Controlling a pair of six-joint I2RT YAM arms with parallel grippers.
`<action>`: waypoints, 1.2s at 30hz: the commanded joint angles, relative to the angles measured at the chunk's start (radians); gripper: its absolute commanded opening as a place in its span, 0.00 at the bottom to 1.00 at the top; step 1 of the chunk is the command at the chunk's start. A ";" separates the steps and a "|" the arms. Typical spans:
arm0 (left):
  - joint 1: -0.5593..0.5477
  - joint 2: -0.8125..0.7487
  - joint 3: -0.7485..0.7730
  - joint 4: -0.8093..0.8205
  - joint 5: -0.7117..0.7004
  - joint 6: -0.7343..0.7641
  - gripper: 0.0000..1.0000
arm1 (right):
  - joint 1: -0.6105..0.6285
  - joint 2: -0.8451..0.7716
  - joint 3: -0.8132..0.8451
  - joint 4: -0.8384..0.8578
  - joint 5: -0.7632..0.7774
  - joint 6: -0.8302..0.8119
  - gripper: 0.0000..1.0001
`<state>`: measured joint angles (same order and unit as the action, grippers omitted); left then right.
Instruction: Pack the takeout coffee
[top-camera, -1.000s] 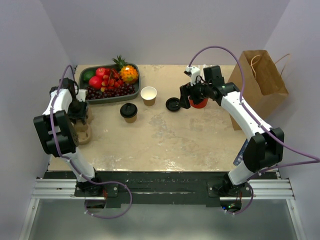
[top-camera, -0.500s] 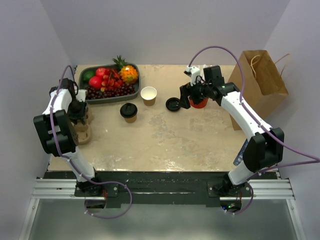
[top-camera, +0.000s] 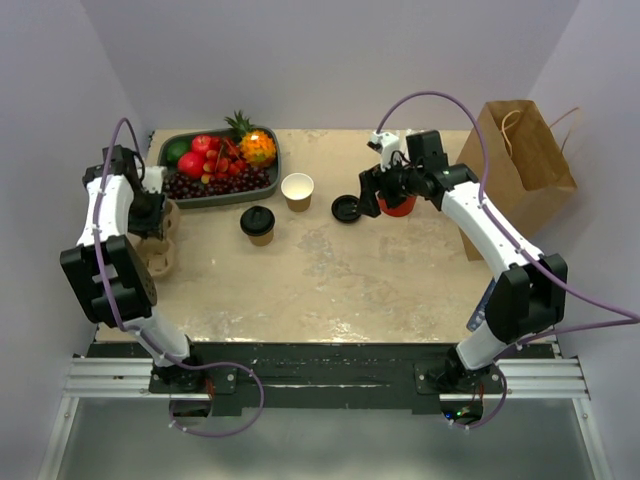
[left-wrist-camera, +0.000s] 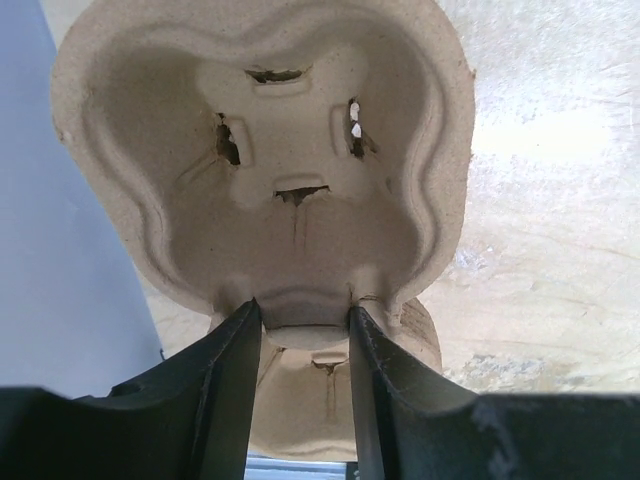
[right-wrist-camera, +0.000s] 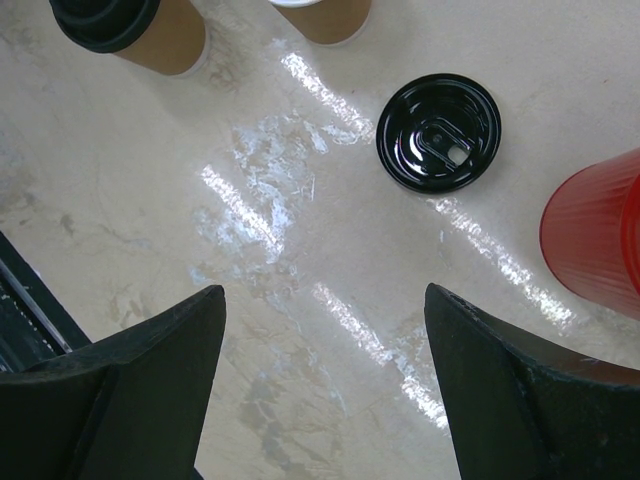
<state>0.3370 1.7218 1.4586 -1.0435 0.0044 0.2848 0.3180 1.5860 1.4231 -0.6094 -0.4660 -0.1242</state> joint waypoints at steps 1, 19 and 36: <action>0.031 -0.038 0.025 -0.007 0.011 0.065 0.05 | -0.003 0.025 0.060 0.013 -0.033 -0.003 0.83; 0.091 0.002 0.088 0.024 0.024 0.159 0.00 | -0.003 0.015 0.034 0.022 -0.048 0.015 0.83; -0.047 -0.177 -0.108 -0.273 0.726 0.546 0.00 | -0.002 0.023 0.091 -0.047 -0.008 -0.040 0.83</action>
<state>0.3466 1.6089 1.4513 -1.2270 0.5362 0.6697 0.3180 1.6413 1.4567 -0.6388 -0.4889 -0.1333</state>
